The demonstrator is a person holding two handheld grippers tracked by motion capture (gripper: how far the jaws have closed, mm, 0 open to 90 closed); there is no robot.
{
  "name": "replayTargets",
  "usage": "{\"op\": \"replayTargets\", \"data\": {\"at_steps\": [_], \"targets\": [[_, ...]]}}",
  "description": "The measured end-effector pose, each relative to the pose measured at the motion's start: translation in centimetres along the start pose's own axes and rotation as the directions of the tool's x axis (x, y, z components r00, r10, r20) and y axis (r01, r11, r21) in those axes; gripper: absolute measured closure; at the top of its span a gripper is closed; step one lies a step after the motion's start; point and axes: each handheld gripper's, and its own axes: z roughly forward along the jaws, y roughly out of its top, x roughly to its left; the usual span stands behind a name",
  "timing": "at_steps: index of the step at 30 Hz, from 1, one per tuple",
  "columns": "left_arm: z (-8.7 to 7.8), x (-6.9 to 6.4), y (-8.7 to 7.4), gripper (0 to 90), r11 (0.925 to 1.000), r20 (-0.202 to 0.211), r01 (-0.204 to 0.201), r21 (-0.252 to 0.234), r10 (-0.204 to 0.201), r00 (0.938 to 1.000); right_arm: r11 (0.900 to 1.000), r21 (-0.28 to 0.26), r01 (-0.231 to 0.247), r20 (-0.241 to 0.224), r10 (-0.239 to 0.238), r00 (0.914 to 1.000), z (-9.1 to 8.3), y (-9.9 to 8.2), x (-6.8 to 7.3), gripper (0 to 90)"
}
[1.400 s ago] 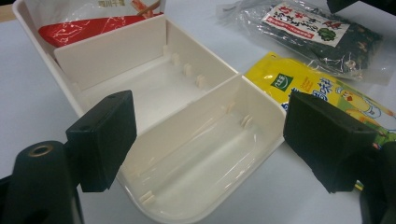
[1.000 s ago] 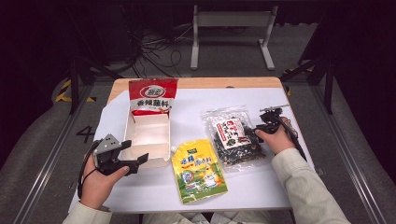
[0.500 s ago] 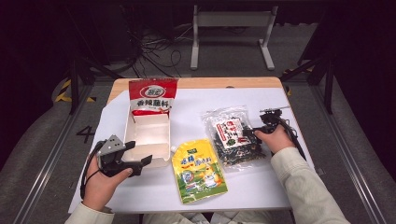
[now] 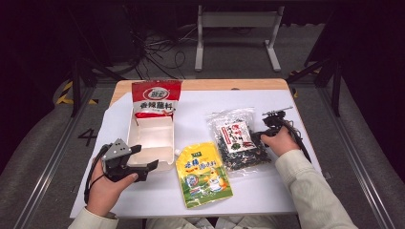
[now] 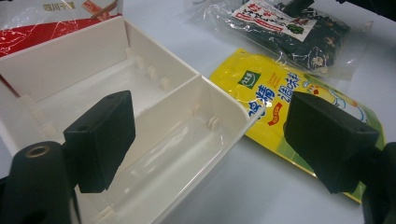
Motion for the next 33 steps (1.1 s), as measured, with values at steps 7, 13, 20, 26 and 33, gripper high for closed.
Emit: {"op": "replayTargets", "data": {"at_steps": [7,13,20,26,33], "targets": [[0.2,-0.4,0.2,17.2,1.0,0.014,-0.009,0.002,0.009,0.9999,0.9997,0.01,0.021,0.016,-0.021,0.9996,-0.3,-0.1,0.4,84.0],[0.8,-0.7,0.3,17.2,0.9998,0.025,-0.017,0.005,0.017,0.9995,0.9992,-0.039,0.011,-0.002,-0.011,0.9999,-1.0,-0.6,0.2,88.0],[1.4,-1.3,0.8,17.3,0.9994,0.04,-0.034,0.006,0.033,0.9986,0.9843,-0.172,0.039,-0.012,-0.042,0.999,-3.4,-1.2,0.5,88.5],[1.8,-2.0,1.2,17.3,0.9993,0.057,-0.038,0.004,0.038,0.9976,0.9636,-0.255,0.08,0.01,-0.081,0.9967,-6.0,-1.5,1.2,89.8],[2.3,-2.5,1.5,17.3,0.9985,0.069,-0.055,0.01,0.054,0.9962,0.9324,-0.338,0.127,0.037,-0.122,0.9919,-8.4,-2.2,1.7,89.9]]}}
